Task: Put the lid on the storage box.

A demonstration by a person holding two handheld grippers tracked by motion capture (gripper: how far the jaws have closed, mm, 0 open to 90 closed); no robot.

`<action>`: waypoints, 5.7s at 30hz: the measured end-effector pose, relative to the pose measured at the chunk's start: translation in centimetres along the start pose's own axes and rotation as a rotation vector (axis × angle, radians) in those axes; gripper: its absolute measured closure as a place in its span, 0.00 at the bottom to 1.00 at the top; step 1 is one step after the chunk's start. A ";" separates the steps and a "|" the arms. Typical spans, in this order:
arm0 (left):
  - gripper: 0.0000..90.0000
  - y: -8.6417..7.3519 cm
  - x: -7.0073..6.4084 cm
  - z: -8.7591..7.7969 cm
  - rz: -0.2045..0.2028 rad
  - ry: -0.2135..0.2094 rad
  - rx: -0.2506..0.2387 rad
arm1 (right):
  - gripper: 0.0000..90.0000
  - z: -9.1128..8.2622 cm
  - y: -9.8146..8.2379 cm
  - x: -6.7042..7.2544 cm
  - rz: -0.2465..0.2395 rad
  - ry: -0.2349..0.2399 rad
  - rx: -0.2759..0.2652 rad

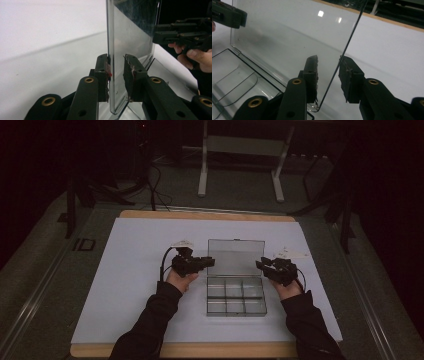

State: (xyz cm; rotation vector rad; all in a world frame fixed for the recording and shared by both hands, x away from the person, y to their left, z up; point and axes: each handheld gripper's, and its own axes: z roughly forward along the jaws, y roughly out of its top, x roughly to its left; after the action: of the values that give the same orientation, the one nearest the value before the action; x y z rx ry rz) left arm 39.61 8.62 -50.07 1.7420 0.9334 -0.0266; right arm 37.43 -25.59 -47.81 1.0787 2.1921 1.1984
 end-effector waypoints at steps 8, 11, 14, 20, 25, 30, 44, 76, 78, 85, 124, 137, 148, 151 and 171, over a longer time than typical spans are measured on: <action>0.84 -0.1 -0.9 -1.4 0.039 0.014 -0.004 | 0.80 -1.3 -0.2 0.1 -0.002 0.023 -0.023; 0.86 -0.2 -1.4 -1.6 0.056 0.023 0.003 | 0.84 -1.7 -0.3 0.2 -0.006 0.030 -0.029; 0.88 -0.5 -1.9 -1.8 0.082 0.037 0.006 | 0.88 -2.1 -0.4 0.3 -0.010 0.038 -0.031; 0.88 -1.2 -2.2 -2.6 0.099 0.037 0.009 | 0.89 -2.9 -0.9 0.6 -0.024 0.051 -0.041; 0.88 -1.6 -2.8 -2.9 0.122 0.031 0.020 | 0.89 -3.6 -1.3 0.9 -0.047 0.059 -0.045; 0.88 -1.9 -3.4 -3.2 0.139 0.033 0.035 | 0.89 -4.3 -1.8 1.1 -0.057 0.077 -0.048; 0.87 -3.3 -4.0 -3.5 0.168 0.026 0.066 | 0.90 -5.0 -3.9 1.3 -0.080 0.113 -0.031; 0.81 -6.1 -2.4 -3.0 0.143 0.079 0.154 | 0.89 -3.9 -6.8 0.5 -0.047 0.127 0.059; 0.77 -6.0 -2.3 -3.1 0.143 0.093 0.156 | 0.87 -3.9 -6.7 0.4 -0.048 0.123 0.064; 0.54 -5.7 -1.9 -3.8 0.109 0.134 0.144 | 0.64 -4.2 -6.3 -0.3 -0.039 0.086 0.043; 0.03 -7.6 -1.1 -6.2 0.152 0.156 0.155 | 0.17 -4.8 -8.3 -1.9 -0.010 0.002 0.060; 0.03 -8.4 -0.9 -7.9 0.149 0.196 0.138 | 0.17 -6.0 -9.9 -2.7 0.012 -0.017 0.083; 0.03 -9.4 -0.8 -9.5 0.129 0.215 0.141 | 0.17 -7.3 -10.9 -3.0 0.025 -0.048 0.085; 0.03 -9.7 -0.8 -9.8 0.130 0.219 0.136 | 0.17 -7.6 -11.1 -3.1 0.031 -0.054 0.082; 0.03 -10.5 -0.9 -10.1 0.139 0.235 0.102 | 0.17 -8.5 -11.9 -3.3 0.056 -0.085 0.050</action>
State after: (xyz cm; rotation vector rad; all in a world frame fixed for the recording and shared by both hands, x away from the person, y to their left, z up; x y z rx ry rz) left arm 28.53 17.22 -54.07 1.9304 0.9918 0.2286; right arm 28.72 -36.54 -53.24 1.1963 2.1508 1.1060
